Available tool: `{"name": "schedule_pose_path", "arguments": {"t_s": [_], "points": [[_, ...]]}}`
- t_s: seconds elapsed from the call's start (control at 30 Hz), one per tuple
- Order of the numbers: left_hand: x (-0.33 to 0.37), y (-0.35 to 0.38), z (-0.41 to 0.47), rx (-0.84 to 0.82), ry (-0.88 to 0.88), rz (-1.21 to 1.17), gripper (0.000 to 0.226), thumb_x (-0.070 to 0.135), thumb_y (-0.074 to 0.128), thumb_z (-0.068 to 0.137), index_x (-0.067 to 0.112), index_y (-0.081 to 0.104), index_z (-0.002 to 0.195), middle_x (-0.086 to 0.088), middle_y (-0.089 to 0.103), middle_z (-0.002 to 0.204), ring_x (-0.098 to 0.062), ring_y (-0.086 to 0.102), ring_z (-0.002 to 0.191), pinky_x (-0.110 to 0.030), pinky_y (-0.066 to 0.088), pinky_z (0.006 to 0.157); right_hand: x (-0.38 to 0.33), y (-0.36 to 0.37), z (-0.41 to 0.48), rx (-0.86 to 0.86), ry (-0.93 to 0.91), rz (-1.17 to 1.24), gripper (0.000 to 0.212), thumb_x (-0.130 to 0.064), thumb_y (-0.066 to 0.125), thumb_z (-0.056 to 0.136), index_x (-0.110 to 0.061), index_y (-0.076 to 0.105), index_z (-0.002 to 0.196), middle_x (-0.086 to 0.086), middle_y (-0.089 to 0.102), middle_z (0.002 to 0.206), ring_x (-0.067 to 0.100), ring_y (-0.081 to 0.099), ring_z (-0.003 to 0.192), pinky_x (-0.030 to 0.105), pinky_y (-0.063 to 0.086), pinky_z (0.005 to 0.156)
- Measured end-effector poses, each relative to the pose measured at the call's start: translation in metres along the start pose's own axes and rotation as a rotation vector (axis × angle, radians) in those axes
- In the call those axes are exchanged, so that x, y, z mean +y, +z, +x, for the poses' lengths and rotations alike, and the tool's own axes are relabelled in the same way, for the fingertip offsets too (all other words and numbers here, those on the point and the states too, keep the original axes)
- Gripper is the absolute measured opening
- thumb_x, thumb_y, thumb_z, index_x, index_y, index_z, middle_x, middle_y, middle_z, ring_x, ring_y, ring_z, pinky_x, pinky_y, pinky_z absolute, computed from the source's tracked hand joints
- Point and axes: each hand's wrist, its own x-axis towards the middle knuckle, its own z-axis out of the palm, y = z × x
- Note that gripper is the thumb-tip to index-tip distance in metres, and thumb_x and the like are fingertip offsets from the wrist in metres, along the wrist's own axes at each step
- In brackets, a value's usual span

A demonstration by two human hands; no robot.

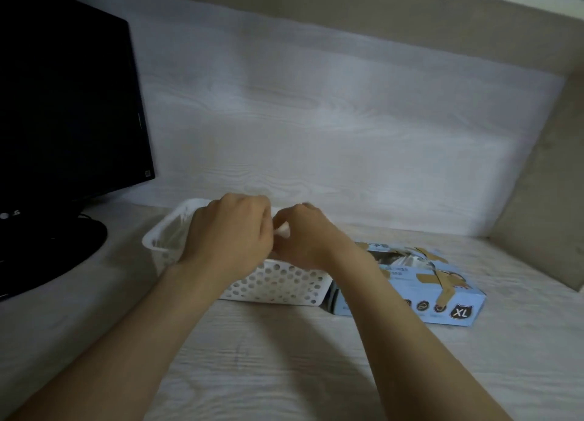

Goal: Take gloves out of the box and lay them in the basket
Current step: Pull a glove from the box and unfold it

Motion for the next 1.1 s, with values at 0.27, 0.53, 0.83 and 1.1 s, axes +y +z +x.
{"name": "schedule_pose_path", "arguments": {"t_s": [0.27, 0.53, 0.83, 1.1], "points": [[0.029, 0.032, -0.026, 0.142, 0.279, -0.174, 0.012, 0.025, 0.046, 0.093, 0.020, 0.055, 0.087, 0.008, 0.052, 0.082, -0.014, 0.047, 0.071, -0.030, 0.040, 0.053, 0.067, -0.019, -0.044, 0.560, 0.084, 0.289, 0.035, -0.001, 0.051, 0.089, -0.020, 0.077, 0.103, -0.001, 0.070, 0.094, 0.007, 0.063, 0.072, 0.025, 0.049, 0.066], [0.064, 0.059, -0.034, 0.055, 0.581, -0.057, 0.026, 0.023, 0.050, 0.093, 0.014, 0.071, 0.107, -0.001, 0.063, 0.107, -0.025, 0.054, 0.097, -0.043, 0.048, 0.086, 0.147, -0.023, -0.086, 0.555, 0.590, -0.110, 0.021, -0.010, 0.059, 0.077, -0.020, 0.077, 0.085, 0.005, 0.072, 0.081, 0.036, 0.063, 0.086, 0.040, 0.045, 0.086], [0.084, 0.067, -0.038, 0.075, 0.624, 0.151, 0.032, 0.046, 0.060, 0.091, 0.015, 0.066, 0.083, -0.001, 0.065, 0.085, -0.028, 0.053, 0.081, -0.050, 0.050, 0.086, 0.139, -0.020, -0.084, 0.402, 0.541, -0.541, 0.058, -0.064, 0.075, 0.081, -0.021, 0.038, 0.070, -0.005, 0.046, 0.067, 0.023, 0.047, 0.068, 0.039, 0.026, 0.080], [0.081, 0.071, -0.039, 0.052, 0.619, 0.209, 0.040, 0.055, 0.053, 0.097, 0.019, 0.067, 0.089, 0.004, 0.063, 0.087, -0.026, 0.051, 0.084, -0.049, 0.047, 0.089, 0.157, -0.025, -0.082, 0.240, 0.353, -0.329, 0.026, -0.023, 0.063, 0.089, -0.017, 0.048, 0.068, 0.000, 0.045, 0.064, 0.023, 0.041, 0.066, 0.034, 0.032, 0.071]]}}
